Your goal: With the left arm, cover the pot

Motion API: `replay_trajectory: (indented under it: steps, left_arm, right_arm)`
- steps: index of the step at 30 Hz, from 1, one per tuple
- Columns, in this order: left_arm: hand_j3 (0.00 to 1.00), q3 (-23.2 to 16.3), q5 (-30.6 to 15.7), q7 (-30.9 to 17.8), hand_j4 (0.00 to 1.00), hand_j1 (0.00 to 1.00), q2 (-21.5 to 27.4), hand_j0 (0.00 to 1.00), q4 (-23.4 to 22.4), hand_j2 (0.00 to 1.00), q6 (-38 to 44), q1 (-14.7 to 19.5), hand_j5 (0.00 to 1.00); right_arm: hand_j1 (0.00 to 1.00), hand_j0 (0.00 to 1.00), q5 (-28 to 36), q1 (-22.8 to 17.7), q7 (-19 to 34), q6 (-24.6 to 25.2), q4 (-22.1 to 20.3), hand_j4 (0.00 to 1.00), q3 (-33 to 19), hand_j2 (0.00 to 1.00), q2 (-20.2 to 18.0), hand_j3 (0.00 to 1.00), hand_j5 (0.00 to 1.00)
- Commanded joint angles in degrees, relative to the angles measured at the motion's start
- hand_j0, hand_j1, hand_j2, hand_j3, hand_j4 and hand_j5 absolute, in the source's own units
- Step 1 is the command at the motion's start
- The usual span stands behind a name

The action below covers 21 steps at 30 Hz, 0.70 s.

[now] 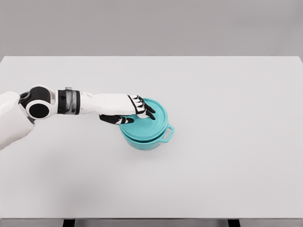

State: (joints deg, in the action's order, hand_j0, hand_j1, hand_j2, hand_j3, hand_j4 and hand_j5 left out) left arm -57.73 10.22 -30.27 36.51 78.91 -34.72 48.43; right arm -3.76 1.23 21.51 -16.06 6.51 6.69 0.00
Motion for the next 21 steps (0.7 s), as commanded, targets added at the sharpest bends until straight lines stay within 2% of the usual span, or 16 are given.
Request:
replay_trajectory:
  steps: [1,11,21]
  left_arm:
    - [0.67,-0.10,0.67,-0.41,0.67,0.67,0.31,0.67,0.01,0.67,-0.28,0.00,0.67]
    - [0.66,-0.19,0.06,-0.49,0.66,0.66,1.54,0.66,2.30,0.66,-0.28,0.00,0.66]
    - [0.74,0.07,-0.29,-0.41,0.74,0.74,1.37,0.74,2.47,0.74,-0.28,0.09,0.74]
  right_arm:
    - [1.00,1.00,-0.02,0.00,0.02,-0.03,0.00,1.00,-0.01,1.00,0.00,1.00,1.00]
    - [1.00,1.00,-0.02,0.00,0.02,-0.03,0.00,1.00,-0.01,1.00,0.00,1.00,1.00]
    - [1.00,1.00,-0.02,0.00,0.02,-0.03,0.00,1.00,-0.01,1.00,0.00,1.00,1.00]
